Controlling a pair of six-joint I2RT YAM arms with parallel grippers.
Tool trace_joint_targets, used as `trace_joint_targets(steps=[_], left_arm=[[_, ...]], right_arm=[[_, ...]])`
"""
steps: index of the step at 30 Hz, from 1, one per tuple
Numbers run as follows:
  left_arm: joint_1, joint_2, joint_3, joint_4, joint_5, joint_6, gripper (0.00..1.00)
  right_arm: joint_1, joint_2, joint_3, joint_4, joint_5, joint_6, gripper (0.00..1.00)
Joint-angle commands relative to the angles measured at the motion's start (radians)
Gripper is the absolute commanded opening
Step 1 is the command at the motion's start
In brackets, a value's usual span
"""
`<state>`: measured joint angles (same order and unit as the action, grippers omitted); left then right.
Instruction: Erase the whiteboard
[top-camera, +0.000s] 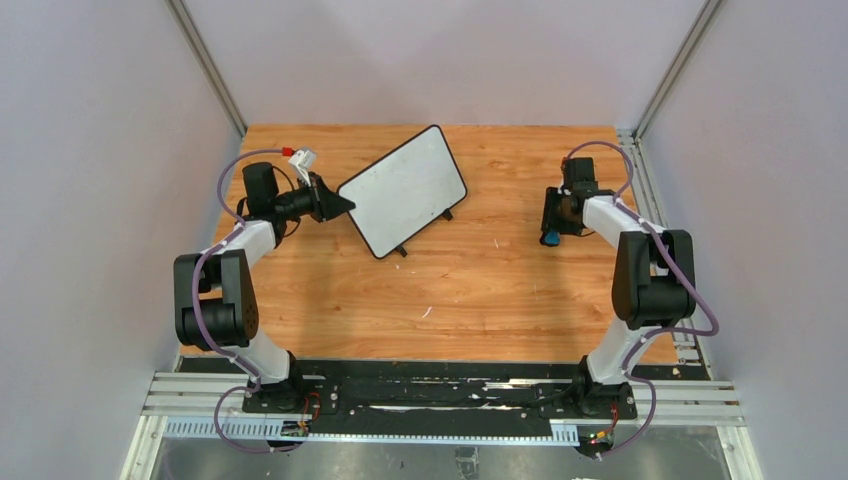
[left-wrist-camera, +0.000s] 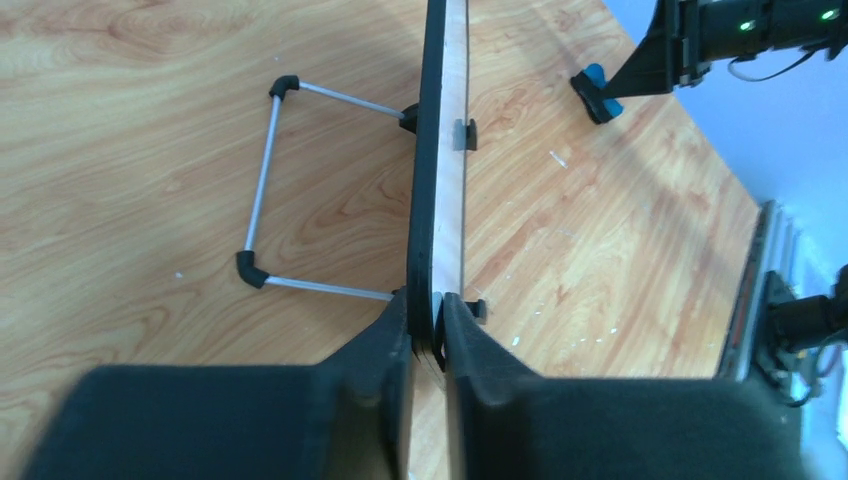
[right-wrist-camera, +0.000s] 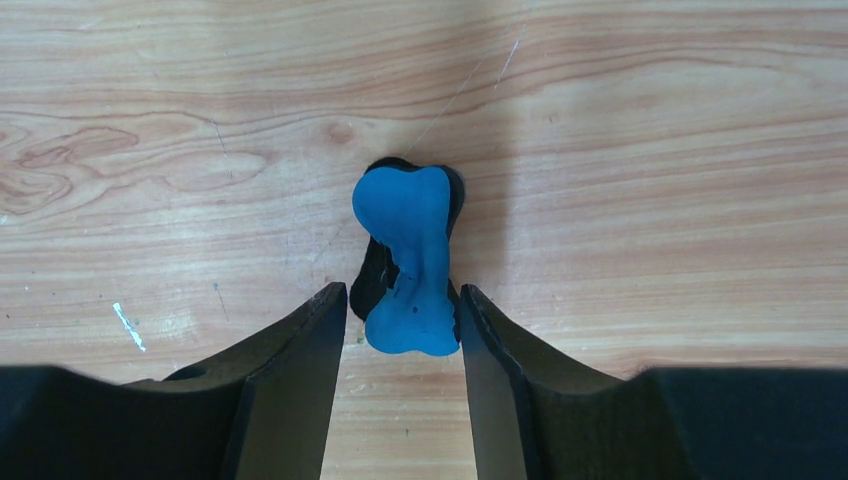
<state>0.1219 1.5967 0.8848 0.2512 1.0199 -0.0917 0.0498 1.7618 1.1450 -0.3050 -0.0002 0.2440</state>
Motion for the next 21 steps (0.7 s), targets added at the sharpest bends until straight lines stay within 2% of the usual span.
trace_joint_targets(steps=[1, 2, 6, 12, 16, 17, 19, 21], left_arm=[[-0.003, 0.033, -0.01, -0.055, -0.066, 0.099, 0.24], [-0.003, 0.034, -0.009, -0.055, -0.065, 0.098, 0.28], [-0.003, 0.034, -0.006, -0.055, -0.061, 0.093, 0.35], [-0.002, 0.019, -0.013, -0.055, -0.052, 0.092, 0.39], [-0.002, 0.003, -0.015, -0.055, -0.038, 0.092, 0.46], [-0.003, 0.0, -0.015, -0.055, -0.033, 0.089, 0.48], [-0.003, -0.007, -0.015, -0.055, -0.028, 0.085, 0.6], [-0.002, -0.014, -0.014, -0.06, -0.02, 0.089, 0.63]], right_arm=[[-0.006, -0.057, -0.037, 0.019, 0.001, 0.018, 0.47], [-0.005, -0.061, -0.039, 0.024, 0.001, 0.015, 0.46], [-0.006, -0.056, -0.035, 0.025, -0.001, 0.013, 0.46], [-0.001, -0.043, -0.029, 0.021, 0.002, 0.012, 0.45], [0.001, -0.031, -0.024, 0.021, 0.002, 0.011, 0.45], [0.001, -0.029, -0.025, 0.021, 0.002, 0.011, 0.45], [0.002, -0.024, -0.024, 0.022, 0.003, 0.01, 0.45], [0.003, -0.02, -0.022, 0.023, 0.005, 0.011, 0.45]])
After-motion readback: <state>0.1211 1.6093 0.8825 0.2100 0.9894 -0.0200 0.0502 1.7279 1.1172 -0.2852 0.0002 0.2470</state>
